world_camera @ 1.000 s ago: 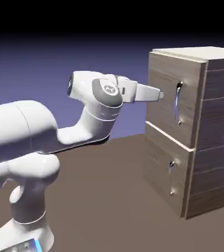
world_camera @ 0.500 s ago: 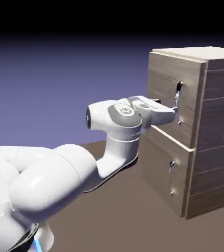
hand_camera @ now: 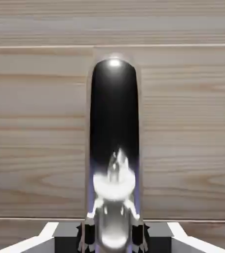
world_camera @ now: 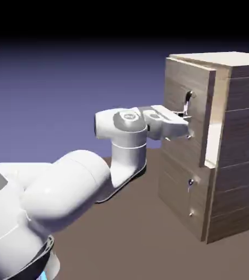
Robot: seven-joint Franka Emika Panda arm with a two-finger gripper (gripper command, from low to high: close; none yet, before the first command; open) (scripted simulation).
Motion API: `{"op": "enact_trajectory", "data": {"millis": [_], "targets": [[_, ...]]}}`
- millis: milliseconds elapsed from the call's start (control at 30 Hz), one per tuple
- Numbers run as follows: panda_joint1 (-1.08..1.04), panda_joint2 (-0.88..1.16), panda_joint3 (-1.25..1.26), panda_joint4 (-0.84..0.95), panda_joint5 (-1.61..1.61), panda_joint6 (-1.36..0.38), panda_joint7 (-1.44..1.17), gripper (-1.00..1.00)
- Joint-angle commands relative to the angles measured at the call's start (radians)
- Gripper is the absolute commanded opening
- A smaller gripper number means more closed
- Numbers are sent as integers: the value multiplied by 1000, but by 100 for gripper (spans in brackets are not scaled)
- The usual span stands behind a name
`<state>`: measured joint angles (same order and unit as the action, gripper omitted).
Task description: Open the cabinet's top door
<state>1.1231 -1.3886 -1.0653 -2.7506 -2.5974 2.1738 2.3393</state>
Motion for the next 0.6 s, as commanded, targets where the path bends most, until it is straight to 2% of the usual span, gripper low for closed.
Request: {"op": "enact_trajectory", "data": {"millis": [0,167,467,567], "targets": [[-8,3,23,-25,17,-45,10,-100],[-58,78,169,-114,133,-209,106,-100],[35,163,408,-196,400,-601,206,-100],[6,238,517,-195,488,-649,281,-100]]}}
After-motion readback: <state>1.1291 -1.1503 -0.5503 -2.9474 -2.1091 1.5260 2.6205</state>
